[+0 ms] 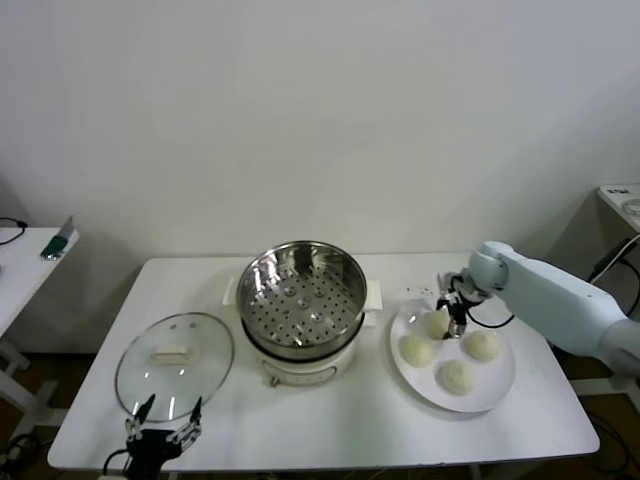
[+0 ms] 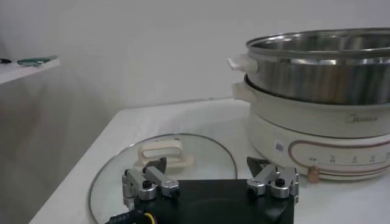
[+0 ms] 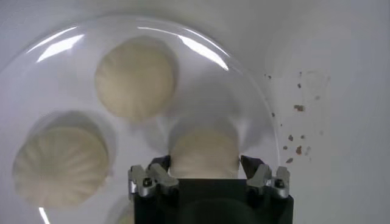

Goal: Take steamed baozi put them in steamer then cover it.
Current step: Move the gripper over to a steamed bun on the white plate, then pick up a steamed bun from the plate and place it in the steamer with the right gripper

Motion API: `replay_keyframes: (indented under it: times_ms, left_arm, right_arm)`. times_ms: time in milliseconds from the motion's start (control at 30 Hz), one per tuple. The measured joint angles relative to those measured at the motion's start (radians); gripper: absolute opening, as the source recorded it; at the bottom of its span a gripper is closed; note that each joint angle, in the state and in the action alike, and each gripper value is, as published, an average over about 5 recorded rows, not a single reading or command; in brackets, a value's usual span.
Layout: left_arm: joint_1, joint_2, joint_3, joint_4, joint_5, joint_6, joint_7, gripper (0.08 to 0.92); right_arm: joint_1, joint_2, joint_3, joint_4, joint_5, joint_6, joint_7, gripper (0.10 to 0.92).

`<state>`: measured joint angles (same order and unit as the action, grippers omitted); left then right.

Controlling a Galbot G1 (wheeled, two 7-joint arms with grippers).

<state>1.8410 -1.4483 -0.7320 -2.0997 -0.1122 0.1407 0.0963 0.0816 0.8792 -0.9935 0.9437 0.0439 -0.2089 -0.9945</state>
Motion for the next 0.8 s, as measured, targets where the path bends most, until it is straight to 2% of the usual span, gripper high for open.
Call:
replay_keyframes:
  times_ms: [200,400,600,800]
  left_arm:
    - [0.002,0.0,0.003,-0.007,0.001,0.001,0.0,0.823]
    - [0.006,0.0,0.008,-0.014,0.006,0.003,0.0,0.823]
    - [0.008,0.001,0.011,-0.021,0.011,0.003,0.0,0.823]
    - [0.006,0.002,0.005,-0.026,0.009,0.003,-0.001,0.823]
  right_arm:
    - [0.064,-0.009,-0.045,0.033,0.031,0.013,-0.016,0.654]
    - [0.254,0.006,-0.173,0.096,0.094,0.08,-0.046,0.653]
    - [0.492,0.084,-0.302,0.139,0.167,0.229,-0.077,0.653]
    - [0.644,0.211,-0.366,0.185,0.179,0.424,-0.081,0.653]
